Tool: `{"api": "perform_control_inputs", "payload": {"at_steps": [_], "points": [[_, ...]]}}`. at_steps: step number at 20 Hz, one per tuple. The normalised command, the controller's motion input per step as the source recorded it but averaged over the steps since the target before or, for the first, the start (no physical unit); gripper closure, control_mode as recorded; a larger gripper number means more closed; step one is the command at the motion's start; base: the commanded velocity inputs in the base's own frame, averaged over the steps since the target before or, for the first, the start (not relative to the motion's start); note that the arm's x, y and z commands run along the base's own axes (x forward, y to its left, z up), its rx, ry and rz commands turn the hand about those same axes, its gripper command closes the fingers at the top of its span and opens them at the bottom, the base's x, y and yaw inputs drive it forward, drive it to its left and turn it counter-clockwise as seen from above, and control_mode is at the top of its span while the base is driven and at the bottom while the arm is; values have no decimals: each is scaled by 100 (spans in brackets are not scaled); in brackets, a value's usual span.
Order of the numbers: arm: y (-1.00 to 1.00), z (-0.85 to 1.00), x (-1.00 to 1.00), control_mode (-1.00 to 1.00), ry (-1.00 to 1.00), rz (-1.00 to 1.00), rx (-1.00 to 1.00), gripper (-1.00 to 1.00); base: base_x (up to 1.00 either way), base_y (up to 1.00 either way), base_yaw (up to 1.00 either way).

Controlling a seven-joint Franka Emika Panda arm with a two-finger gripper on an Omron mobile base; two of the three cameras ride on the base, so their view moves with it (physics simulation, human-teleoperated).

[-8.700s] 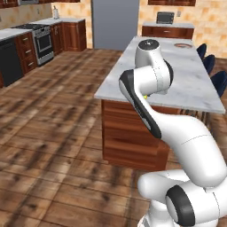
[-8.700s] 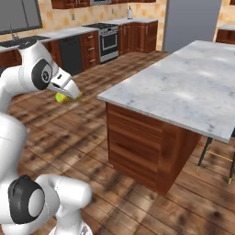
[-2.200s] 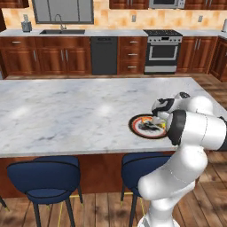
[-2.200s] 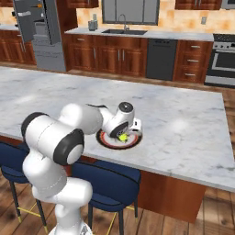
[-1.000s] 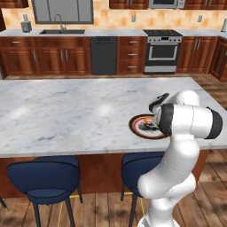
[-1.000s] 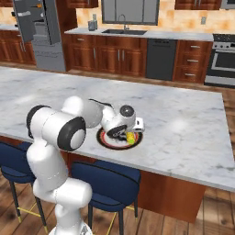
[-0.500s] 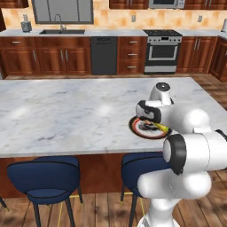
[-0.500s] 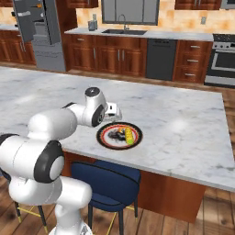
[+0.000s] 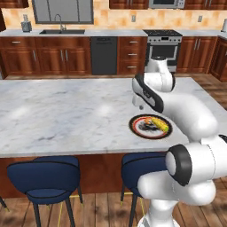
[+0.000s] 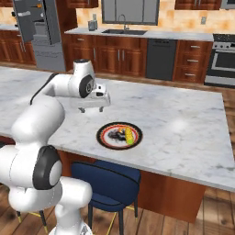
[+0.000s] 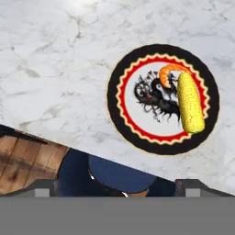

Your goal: Take the cheese, shrimp, and corn from the fridge and place them on the plate on the dining counter to create an appetizer plate.

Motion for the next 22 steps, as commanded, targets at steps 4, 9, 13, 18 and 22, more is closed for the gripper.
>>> {"api": "perform_control_inputs", "payload": {"at_steps": [4,9,13,18,22], "points": [[4,47,-94,-100,16,-3,5,-100,0,0,0],[25,0,-100,-100,-29,-9,-12,-100,0,0,0],[9,0,-57,100,-22,-6,-10,-100,0,0,0],[0,0,0,100,0,0,0,-100,-29,56,0],[0,0,0,100,0,0,0,-100,-72,100,0]]}}
